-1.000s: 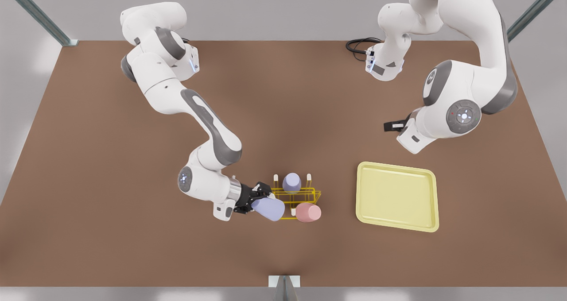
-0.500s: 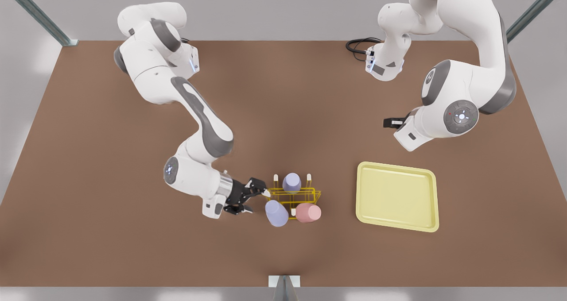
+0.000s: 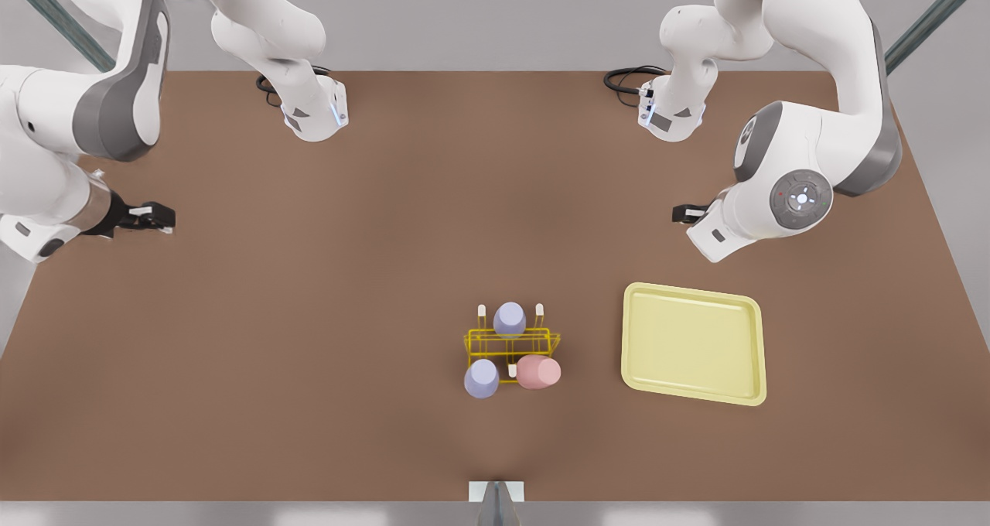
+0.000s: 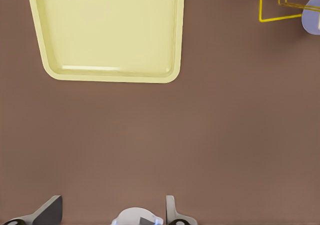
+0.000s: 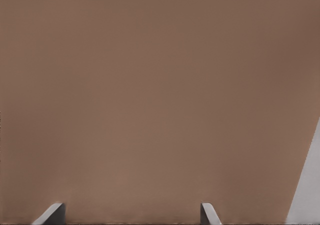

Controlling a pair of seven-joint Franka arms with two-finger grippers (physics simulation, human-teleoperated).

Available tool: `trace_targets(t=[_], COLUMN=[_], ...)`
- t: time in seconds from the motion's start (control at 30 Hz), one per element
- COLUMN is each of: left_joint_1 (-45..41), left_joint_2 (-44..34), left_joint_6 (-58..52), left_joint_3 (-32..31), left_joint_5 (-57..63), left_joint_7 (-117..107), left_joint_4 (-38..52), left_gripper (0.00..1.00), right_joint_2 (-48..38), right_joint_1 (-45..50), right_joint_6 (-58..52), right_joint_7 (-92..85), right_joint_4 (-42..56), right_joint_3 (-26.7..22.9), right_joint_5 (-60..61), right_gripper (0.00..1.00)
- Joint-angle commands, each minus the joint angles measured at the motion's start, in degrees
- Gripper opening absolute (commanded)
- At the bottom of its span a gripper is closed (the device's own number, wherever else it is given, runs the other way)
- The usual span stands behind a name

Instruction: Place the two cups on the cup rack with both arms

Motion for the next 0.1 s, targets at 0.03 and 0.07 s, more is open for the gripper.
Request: trace_targets(t=[0.03, 0.07], left_joint_1=[-0.1, 0.0], left_joint_2=[-0.1, -0.1], left_joint_6=[0.1, 0.1], left_joint_3=[0.0, 0.0], left_joint_5=[0.2, 0.2], left_joint_7=[2.0, 2.0], left_joint_4=[0.0, 0.0], left_gripper=[1.00, 1.00], right_joint_2=[-1.5, -1.8], right_joint_1=[-0.3, -0.4], right_joint_6=[-5.7, -5.7], right_joint_7=[3.8, 3.8], right_joint_4=[-0.9, -1.3], right_joint_3=[-0.3, -0.3], right_joint_5=[2.0, 2.3], right_gripper=[1.00, 1.00])
